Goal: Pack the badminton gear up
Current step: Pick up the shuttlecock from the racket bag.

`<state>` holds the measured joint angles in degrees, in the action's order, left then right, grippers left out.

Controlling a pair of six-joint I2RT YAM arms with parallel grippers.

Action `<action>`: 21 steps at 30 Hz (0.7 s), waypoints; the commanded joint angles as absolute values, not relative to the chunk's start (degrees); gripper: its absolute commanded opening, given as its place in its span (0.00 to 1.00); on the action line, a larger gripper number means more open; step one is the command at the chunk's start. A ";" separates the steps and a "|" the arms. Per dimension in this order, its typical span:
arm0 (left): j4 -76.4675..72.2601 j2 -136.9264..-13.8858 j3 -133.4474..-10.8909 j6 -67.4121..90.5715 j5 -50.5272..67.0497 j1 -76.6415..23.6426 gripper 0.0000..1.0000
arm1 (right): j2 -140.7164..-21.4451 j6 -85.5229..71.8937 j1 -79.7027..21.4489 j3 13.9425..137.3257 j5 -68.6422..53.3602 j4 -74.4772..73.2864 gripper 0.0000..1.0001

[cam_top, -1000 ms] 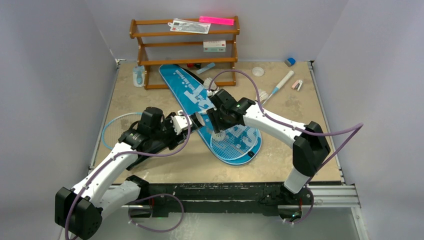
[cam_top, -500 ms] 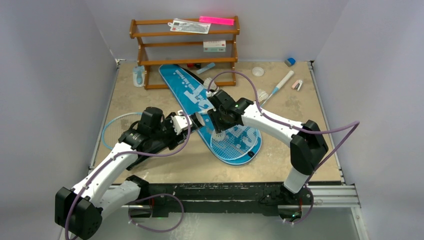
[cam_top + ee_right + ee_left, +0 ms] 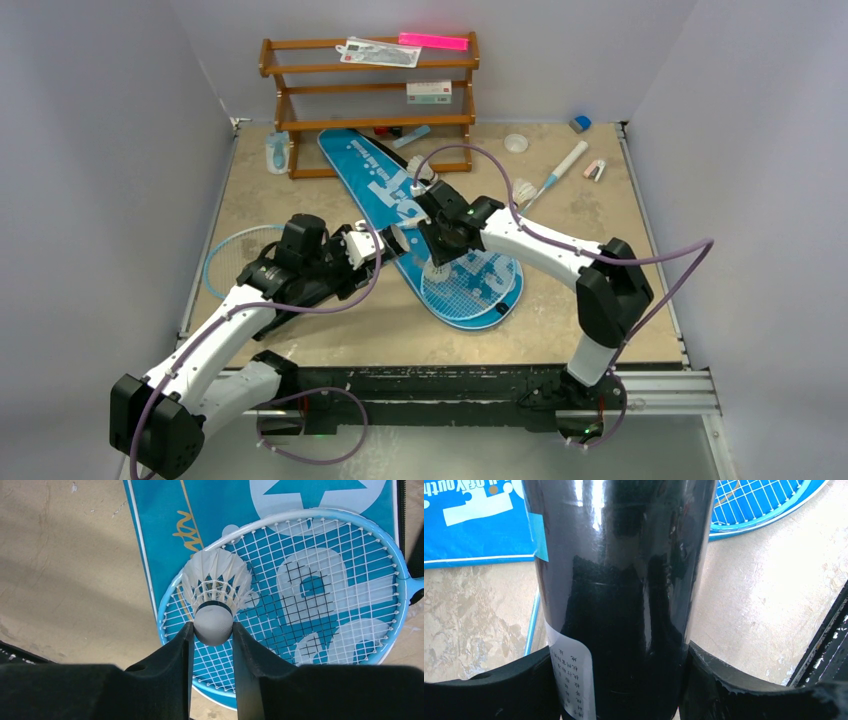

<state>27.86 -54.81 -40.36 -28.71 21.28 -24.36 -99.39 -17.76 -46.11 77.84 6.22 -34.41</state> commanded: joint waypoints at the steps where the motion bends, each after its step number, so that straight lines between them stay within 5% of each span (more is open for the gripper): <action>1: 25.58 -54.28 -40.43 -29.69 22.83 -23.84 0.30 | -94.39 -16.62 -46.14 79.00 5.98 -35.43 0.30; 11: 25.16 -53.26 -39.98 -33.00 30.50 -23.91 0.29 | -73.19 -15.60 -46.13 70.73 6.09 -32.04 0.21; 21: 22.61 -48.67 -37.73 -40.29 46.52 -23.91 0.28 | -53.26 -12.43 -46.14 59.90 -0.35 -24.88 0.22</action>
<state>26.83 -51.92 -38.65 -35.11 36.40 -24.36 -57.23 -14.96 -46.11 61.47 4.69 -27.88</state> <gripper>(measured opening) 0.648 0.317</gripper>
